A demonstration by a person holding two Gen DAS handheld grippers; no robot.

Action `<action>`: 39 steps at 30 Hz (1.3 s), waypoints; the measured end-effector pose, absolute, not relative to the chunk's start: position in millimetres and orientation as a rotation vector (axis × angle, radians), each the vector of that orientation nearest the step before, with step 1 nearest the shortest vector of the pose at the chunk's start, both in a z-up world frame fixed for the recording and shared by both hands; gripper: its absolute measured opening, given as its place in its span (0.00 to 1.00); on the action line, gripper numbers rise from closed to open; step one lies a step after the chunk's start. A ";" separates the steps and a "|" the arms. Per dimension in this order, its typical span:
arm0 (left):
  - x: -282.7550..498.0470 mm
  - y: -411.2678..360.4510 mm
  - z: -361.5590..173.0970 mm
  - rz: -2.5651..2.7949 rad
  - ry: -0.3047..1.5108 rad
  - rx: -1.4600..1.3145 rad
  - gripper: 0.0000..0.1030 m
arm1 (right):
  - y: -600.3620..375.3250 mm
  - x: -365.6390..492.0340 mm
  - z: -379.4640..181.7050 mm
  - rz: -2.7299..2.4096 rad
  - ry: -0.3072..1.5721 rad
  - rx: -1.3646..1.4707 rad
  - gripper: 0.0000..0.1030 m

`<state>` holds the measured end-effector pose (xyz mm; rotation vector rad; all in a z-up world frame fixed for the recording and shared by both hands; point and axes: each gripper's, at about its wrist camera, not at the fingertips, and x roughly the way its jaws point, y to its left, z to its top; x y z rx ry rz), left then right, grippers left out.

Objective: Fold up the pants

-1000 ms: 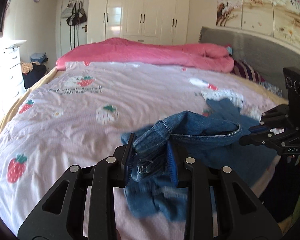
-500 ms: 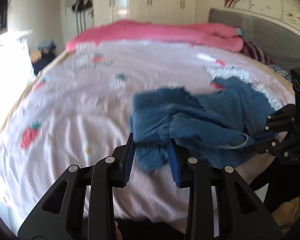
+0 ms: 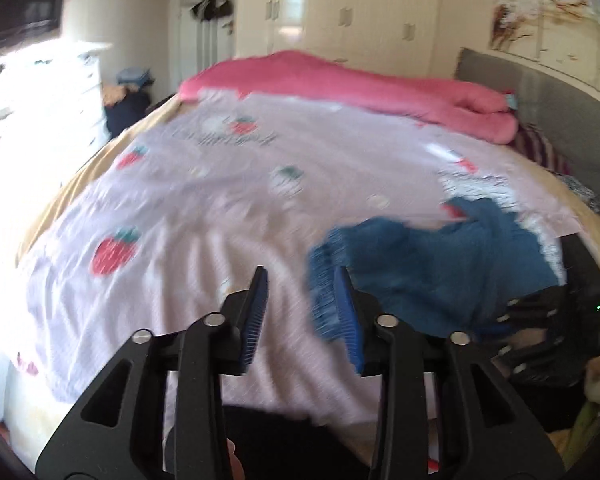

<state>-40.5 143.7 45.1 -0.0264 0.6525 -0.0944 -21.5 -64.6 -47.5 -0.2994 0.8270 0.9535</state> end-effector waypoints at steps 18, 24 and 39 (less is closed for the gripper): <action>2.4 60.1 -43.5 -0.213 0.897 0.064 0.34 | -108.8 3.3 2.2 0.860 0.741 -0.135 0.34; 3.0 59.4 -43.0 -0.216 0.869 0.049 0.34 | -103.6 31.4 -48.9 0.771 0.913 -0.127 0.34; -8.9 22.4 27.3 -0.322 0.722 -0.016 0.75 | -218.6 34.0 14.8 0.613 0.749 0.094 0.55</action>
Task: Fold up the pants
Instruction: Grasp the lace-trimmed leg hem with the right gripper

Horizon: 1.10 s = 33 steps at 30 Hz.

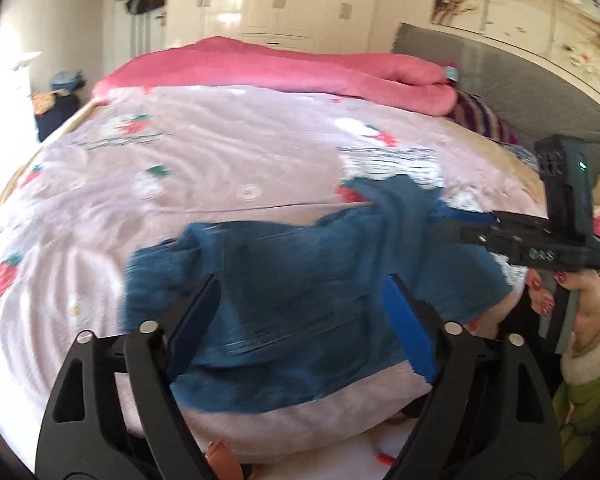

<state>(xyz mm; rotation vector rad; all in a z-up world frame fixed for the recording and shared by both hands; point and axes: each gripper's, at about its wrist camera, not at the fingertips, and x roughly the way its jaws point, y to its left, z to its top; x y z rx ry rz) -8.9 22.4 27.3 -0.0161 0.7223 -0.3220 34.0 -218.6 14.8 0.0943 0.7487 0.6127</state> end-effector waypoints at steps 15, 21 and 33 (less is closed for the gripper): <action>64.0 -52.9 -42.6 -0.562 0.962 -0.160 0.19 | -233.6 84.1 21.6 0.515 0.764 0.032 0.61; 73.4 -40.3 -57.0 -0.573 0.975 -0.232 0.11 | -204.8 154.7 16.4 0.471 0.867 -0.054 0.61; 71.4 -36.4 -58.6 -0.615 0.965 -0.253 0.10 | -136.6 286.2 -37.1 0.281 1.099 -0.347 0.49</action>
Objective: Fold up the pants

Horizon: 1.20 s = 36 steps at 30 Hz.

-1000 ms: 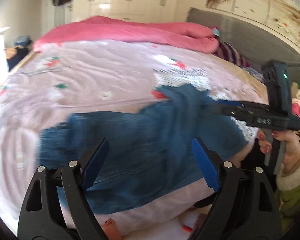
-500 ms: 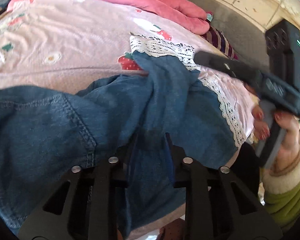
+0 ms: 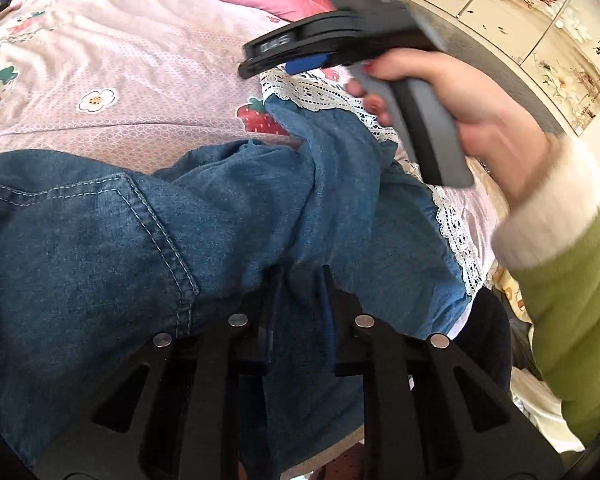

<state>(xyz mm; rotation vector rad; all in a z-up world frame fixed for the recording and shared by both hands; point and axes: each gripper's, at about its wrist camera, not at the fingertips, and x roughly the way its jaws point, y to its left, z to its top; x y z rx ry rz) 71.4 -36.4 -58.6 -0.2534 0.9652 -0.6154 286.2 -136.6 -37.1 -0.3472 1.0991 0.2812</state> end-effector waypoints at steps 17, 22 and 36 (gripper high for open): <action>64.1 -56.3 -47.0 -0.626 0.923 -0.172 0.02 | -331.5 149.6 71.0 0.368 0.778 0.216 0.08; 51.7 -68.7 -43.4 -0.639 0.909 -0.088 0.02 | -381.4 88.6 38.0 0.312 0.824 0.265 0.08; 34.6 -99.1 -32.5 -0.661 0.862 0.210 0.25 | -407.1 31.3 -23.7 0.332 0.898 0.338 0.18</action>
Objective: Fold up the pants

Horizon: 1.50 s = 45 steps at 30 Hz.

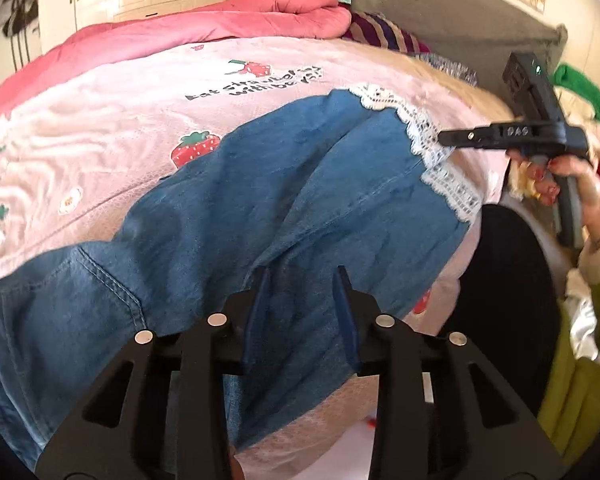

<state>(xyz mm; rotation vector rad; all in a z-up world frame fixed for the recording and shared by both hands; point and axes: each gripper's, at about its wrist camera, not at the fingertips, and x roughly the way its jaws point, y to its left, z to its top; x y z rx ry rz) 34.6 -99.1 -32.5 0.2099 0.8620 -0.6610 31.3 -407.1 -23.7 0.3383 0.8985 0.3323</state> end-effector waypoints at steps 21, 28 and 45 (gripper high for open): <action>34.7 -98.4 -27.5 -0.627 0.855 0.265 0.00 | -401.3 31.1 -22.8 0.346 0.901 0.312 0.09; 15.1 -78.7 -3.2 -0.674 0.765 0.373 0.00 | -409.8 12.3 -11.2 0.411 0.903 0.324 0.09; -12.2 -95.3 -56.0 -0.709 0.866 0.387 0.02 | -414.2 -23.1 -50.0 0.411 1.059 0.241 0.09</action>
